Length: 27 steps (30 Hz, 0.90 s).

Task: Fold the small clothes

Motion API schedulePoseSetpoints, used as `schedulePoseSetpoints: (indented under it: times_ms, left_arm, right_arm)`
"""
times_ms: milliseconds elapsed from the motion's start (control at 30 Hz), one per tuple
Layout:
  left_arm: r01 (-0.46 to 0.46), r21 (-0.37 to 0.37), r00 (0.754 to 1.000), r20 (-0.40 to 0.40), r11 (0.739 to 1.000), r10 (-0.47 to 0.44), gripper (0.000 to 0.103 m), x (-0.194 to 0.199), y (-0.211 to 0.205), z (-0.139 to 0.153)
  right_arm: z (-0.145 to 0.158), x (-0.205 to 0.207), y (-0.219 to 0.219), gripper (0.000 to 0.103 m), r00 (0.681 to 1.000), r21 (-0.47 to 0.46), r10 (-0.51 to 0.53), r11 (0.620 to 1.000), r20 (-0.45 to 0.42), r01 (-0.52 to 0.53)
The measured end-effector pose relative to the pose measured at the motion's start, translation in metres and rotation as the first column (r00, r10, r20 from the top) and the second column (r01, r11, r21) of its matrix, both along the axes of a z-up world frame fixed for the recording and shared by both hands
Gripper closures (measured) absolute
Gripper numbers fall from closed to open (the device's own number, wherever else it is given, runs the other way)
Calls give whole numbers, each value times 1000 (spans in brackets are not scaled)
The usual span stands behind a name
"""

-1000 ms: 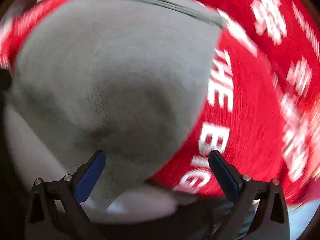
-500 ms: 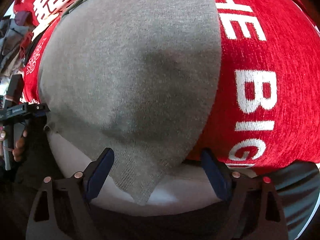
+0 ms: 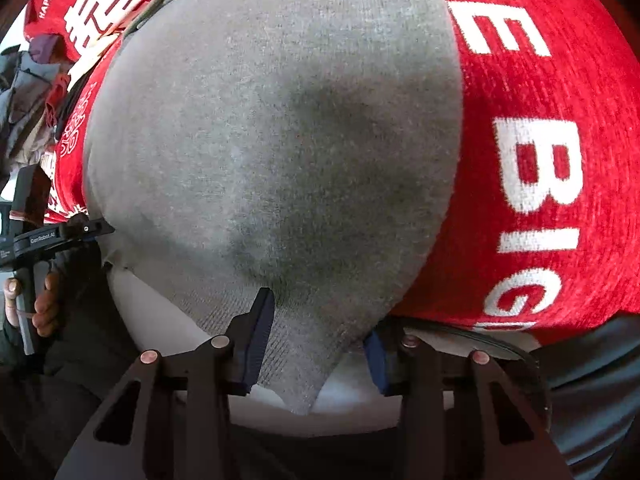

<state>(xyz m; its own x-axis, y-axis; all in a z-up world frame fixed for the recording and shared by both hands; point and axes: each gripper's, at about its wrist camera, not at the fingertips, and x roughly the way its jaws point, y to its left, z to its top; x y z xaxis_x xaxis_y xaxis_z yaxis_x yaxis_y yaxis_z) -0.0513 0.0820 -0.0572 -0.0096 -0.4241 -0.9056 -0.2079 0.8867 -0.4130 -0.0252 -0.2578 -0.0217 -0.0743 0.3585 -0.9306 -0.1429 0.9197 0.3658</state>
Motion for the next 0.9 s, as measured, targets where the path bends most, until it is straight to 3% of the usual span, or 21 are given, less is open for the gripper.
schedulePoseSetpoints:
  times_ms: [33, 67, 300, 467, 633, 800, 900]
  left_arm:
    - [6, -22, 1000, -3, 1000, -6, 81, 1, 8, -1]
    - [10, -39, 1000, -2, 999, -10, 91, 0, 12, -4]
    - [13, -49, 1000, 21, 999, -12, 92, -8, 25, 15]
    - [-13, -115, 993, 113, 993, 26, 92, -8, 37, 29]
    - [-45, -137, 992, 107, 990, 60, 92, -14, 54, 22]
    - [21, -130, 967, 254, 991, 13, 93, -29, 57, 60]
    - [46, -87, 960, 280, 995, -20, 93, -29, 53, 65]
  right_arm:
    - [2, -1, 1, 97, 1000, 21, 12, 1000, 8, -13]
    - [3, 0, 1, 97, 1000, 41, 18, 999, 16, -19]
    - [29, 1, -5, 97, 993, 85, 45, 995, 109, -54]
    - [49, 5, -26, 97, 984, 172, -4, 985, 181, -28]
    - [44, 13, -30, 97, 982, 169, -36, 986, 184, 4]
    - [70, 4, -28, 97, 964, 226, -16, 973, 267, -47]
    - [78, 1, -28, 97, 953, 221, 0, 973, 302, -70]
